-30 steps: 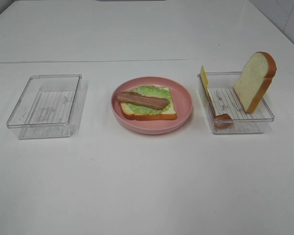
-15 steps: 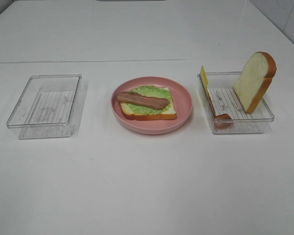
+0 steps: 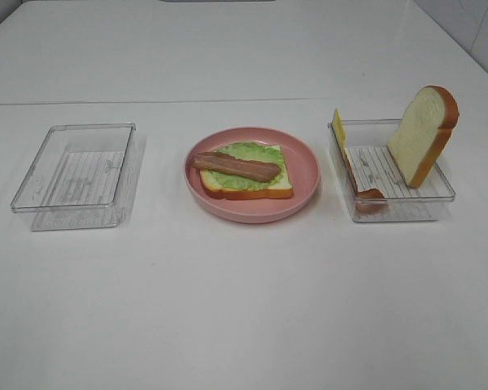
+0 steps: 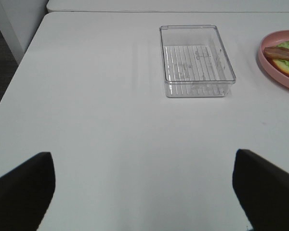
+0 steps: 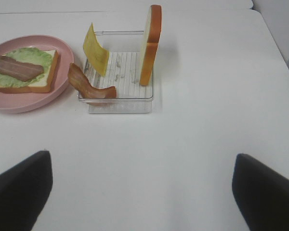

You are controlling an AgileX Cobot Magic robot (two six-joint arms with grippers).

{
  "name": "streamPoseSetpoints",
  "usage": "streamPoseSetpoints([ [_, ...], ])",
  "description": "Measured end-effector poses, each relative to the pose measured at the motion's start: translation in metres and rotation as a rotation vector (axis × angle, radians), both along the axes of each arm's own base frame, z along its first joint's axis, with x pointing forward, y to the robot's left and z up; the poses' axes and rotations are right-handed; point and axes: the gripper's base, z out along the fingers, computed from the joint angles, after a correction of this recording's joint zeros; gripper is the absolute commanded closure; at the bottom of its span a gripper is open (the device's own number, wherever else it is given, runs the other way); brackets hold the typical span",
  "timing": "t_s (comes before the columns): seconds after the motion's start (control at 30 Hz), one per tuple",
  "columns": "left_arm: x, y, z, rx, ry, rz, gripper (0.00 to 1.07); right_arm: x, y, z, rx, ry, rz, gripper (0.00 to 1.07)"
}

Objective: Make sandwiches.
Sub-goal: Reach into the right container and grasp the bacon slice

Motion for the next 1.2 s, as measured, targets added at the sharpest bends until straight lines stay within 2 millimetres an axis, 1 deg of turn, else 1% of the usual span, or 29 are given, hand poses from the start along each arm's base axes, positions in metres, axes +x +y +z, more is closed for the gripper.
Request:
streamPoseSetpoints([
  [0.1,0.0,0.0,0.0,0.0,0.0,0.0,0.15,0.007,-0.001,0.002,-0.009,0.007,-0.001,0.09],
  [0.13,0.0,0.0,0.0,0.0,0.0,0.0,0.15,0.025,-0.001,0.004,-0.02,0.033,0.008,0.09],
  [0.17,0.0,0.0,0.0,0.0,0.0,0.0,0.15,0.034,-0.001,0.004,-0.03,0.051,0.016,0.09],
  [0.2,0.0,0.0,0.0,0.0,0.0,0.0,0.15,0.034,-0.001,0.004,-0.03,0.051,0.016,0.09],
  [0.27,0.0,0.0,0.0,0.0,0.0,0.0,0.15,0.062,0.0,0.002,-0.091,0.108,0.069,0.09],
  [0.33,0.0,0.0,0.0,0.0,0.0,0.0,0.15,0.067,0.0,0.001,-0.1,0.121,0.078,0.09],
  [0.37,0.0,0.0,0.0,0.0,0.0,0.0,0.15,0.079,0.0,-0.002,-0.11,0.159,0.09,0.09],
  [0.4,0.0,0.0,0.0,0.0,0.0,0.0,0.15,0.079,0.0,-0.002,-0.11,0.159,0.09,0.09],
  [0.43,0.0,0.0,0.0,0.0,0.0,0.0,0.15,0.084,0.0,-0.003,-0.098,0.176,0.094,0.09],
  [0.47,0.0,0.0,0.0,0.0,0.0,0.0,0.15,0.094,0.002,-0.003,-0.075,0.196,0.098,0.09],
  [0.5,0.0,0.0,0.0,0.0,0.0,0.0,0.15,0.094,0.002,-0.003,-0.075,0.196,0.098,0.09],
  [0.53,0.0,0.0,0.0,0.0,0.0,0.0,0.15,0.1,0.003,-0.001,-0.066,0.205,0.104,0.09],
  [0.57,0.0,0.0,0.0,0.0,0.0,0.0,0.15,0.111,0.005,0.002,-0.046,0.222,0.113,0.09],
  [0.6,0.0,0.0,0.0,0.0,0.0,0.0,0.15,0.111,0.005,0.002,-0.046,0.222,0.113,0.09],
  [0.63,0.0,0.0,0.0,0.0,0.0,0.0,0.15,0.116,0.006,0.004,-0.039,0.232,0.123,0.09],
  [0.67,0.0,0.0,0.0,0.0,0.0,0.0,0.15,0.128,0.011,0.005,-0.036,0.257,0.154,0.09],
  [0.7,0.0,0.0,0.0,0.0,0.0,0.0,0.15,0.128,0.011,0.005,-0.036,0.257,0.154,0.09],
  [0.77,0.0,0.0,0.0,0.0,0.0,0.0,0.15,0.143,0.027,0.005,-0.044,0.299,0.23,0.09],
  [0.8,0.0,0.0,0.0,0.0,0.0,0.0,0.15,0.143,0.027,0.005,-0.044,0.299,0.23,0.09],
  [0.83,0.0,0.0,0.0,0.0,0.0,0.0,0.16,0.152,0.039,0.004,-0.065,0.333,0.281,0.09],
  [0.87,0.0,0.0,0.0,0.0,0.0,0.0,0.16,0.152,0.039,0.004,-0.065,0.333,0.281,0.09],
  [0.93,0.0,0.0,0.0,0.0,0.0,0.0,0.16,0.166,0.057,0.002,-0.095,0.392,0.327,0.09],
  [0.97,0.0,0.0,0.0,0.0,0.0,0.0,0.16,0.166,0.057,0.002,-0.095,0.392,0.327,0.09],
  [1.0,0.0,0.0,0.0,0.0,0.0,0.0,0.16,0.17,0.064,-0.001,-0.105,0.42,0.339,0.09],
  [1.03,0.0,0.0,0.0,0.0,0.0,0.0,0.16,0.178,0.078,-0.007,-0.121,0.474,0.351,0.09],
  [1.07,0.0,0.0,0.0,0.0,0.0,0.0,0.16,0.178,0.078,-0.007,-0.121,0.474,0.351,0.09],
  [1.1,0.0,0.0,0.0,0.0,0.0,0.0,0.16,0.186,0.089,-0.009,-0.152,0.513,0.351,0.09],
  [1.17,0.0,0.0,0.0,0.0,0.0,0.0,0.16,0.189,0.095,-0.01,-0.165,0.526,0.352,0.09],
  [1.2,0.0,0.0,0.0,0.0,0.0,0.0,0.16,0.198,0.106,-0.016,-0.191,0.569,0.352,0.09],
])
